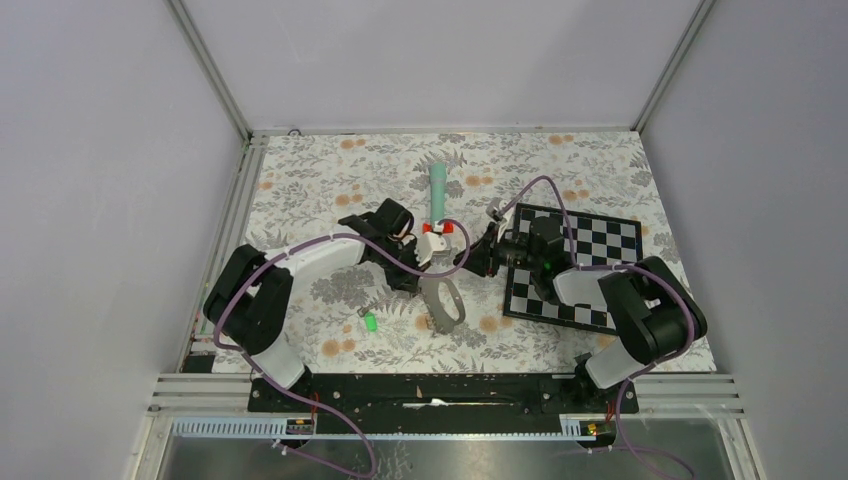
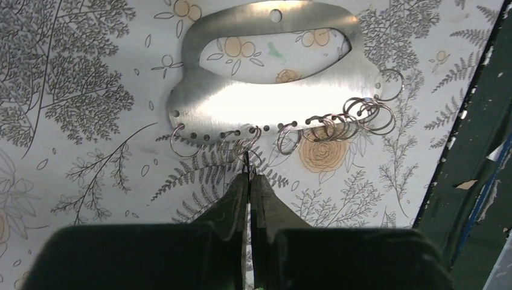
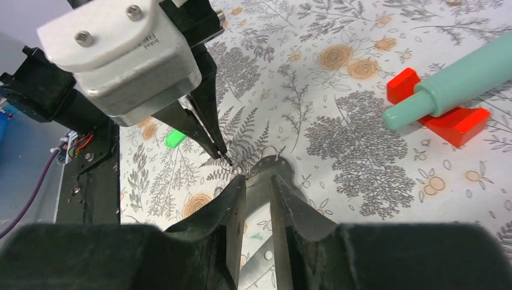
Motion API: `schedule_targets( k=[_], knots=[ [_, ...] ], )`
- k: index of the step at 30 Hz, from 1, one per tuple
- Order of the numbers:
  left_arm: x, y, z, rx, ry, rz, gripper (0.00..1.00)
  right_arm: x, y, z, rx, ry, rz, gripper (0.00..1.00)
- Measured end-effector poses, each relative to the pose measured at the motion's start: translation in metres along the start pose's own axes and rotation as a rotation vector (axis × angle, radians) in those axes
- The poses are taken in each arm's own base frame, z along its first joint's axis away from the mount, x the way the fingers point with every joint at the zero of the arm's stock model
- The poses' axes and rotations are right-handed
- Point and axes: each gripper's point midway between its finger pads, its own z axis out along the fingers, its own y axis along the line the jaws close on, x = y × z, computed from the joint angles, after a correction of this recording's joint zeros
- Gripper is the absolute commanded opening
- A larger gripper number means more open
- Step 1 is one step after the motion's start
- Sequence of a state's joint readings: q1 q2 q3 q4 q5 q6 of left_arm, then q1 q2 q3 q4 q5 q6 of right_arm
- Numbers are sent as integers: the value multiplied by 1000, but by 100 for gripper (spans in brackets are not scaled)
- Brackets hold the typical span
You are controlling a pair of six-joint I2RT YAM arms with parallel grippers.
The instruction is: Put the keys on the keyring
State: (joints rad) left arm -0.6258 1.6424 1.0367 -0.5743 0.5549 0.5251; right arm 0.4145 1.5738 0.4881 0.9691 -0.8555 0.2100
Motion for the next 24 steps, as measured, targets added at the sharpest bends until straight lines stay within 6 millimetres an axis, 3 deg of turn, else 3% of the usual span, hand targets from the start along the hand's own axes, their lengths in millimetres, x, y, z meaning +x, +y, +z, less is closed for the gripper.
schedule_targets(
  k=[9,13,21,24],
  knots=[
    [10,24,-6,-103,72,-15,0,-16,-22,-18,80,-40,-16,32],
    [8,46,-7,-159,110,-12,8,-17,-29,-23,106,-42,-14,33],
    [18,89,-2,-262,239,-1,29,-15,-35,-26,129,-37,-14,34],
    [22,95,-4,-280,263,1,53,-16,-36,-28,136,-38,-17,35]
  ],
)
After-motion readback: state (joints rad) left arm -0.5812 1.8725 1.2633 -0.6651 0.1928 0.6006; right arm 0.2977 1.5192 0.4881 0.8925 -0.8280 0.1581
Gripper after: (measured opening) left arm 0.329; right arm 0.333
